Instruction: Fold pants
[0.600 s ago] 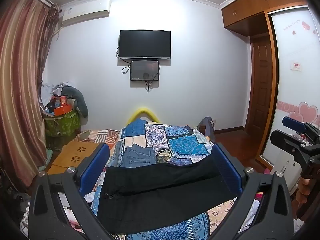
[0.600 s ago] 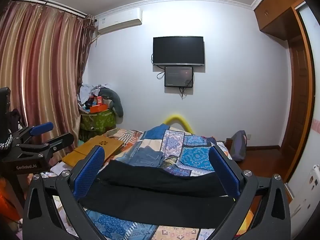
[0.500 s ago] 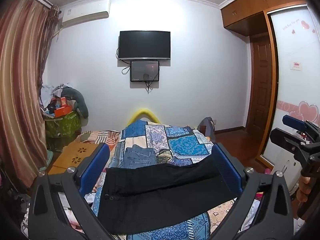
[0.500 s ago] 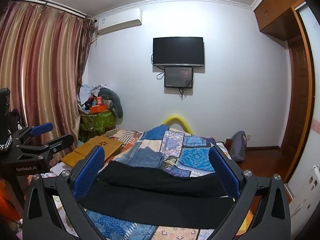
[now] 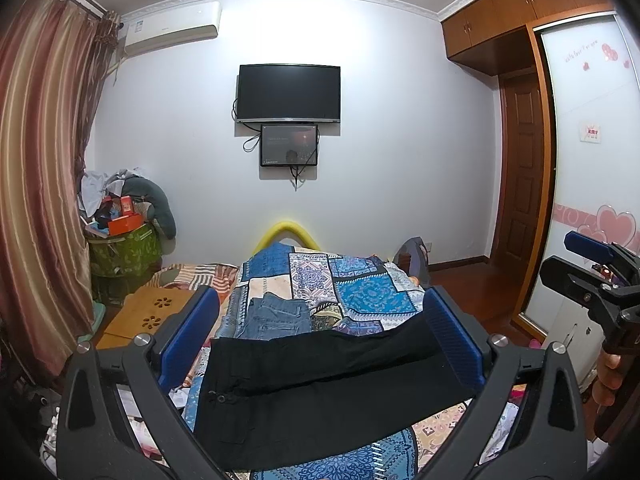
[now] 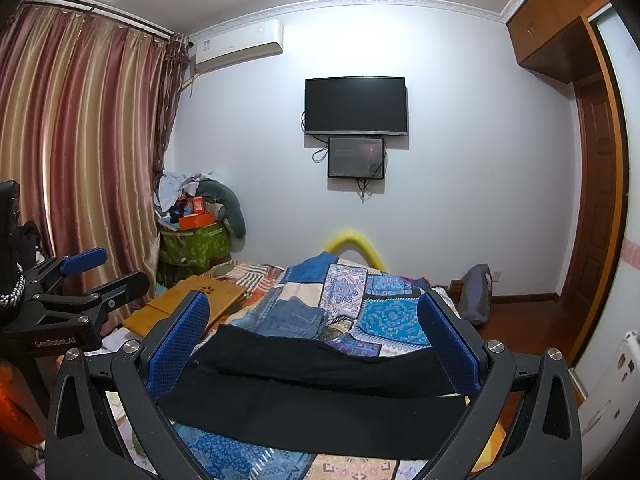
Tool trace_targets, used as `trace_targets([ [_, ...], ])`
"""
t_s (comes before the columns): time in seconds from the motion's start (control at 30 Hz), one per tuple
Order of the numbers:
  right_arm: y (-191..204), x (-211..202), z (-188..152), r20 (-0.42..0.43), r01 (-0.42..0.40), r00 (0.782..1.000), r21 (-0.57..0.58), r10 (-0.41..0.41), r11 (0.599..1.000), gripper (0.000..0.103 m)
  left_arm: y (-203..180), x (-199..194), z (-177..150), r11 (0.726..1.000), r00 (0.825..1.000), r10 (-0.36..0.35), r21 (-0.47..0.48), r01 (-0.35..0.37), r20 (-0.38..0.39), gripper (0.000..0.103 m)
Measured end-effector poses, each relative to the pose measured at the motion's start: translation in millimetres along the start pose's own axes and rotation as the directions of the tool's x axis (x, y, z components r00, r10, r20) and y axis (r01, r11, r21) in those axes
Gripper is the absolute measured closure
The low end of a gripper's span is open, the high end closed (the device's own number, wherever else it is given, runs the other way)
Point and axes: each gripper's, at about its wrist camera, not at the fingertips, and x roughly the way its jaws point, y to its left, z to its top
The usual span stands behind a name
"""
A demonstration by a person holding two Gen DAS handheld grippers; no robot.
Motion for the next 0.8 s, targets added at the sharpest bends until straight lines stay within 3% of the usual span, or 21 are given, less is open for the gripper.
trace_targets([
  [0.8, 2.7, -0.8, 1.5, 0.01, -0.01, 1.0, -0.01, 0.01, 1.0, 0.0, 0.7, -10.5, -0.7, 1.0, 1.0, 0.012, -0.01, -0.012, 0.021, 0.0],
])
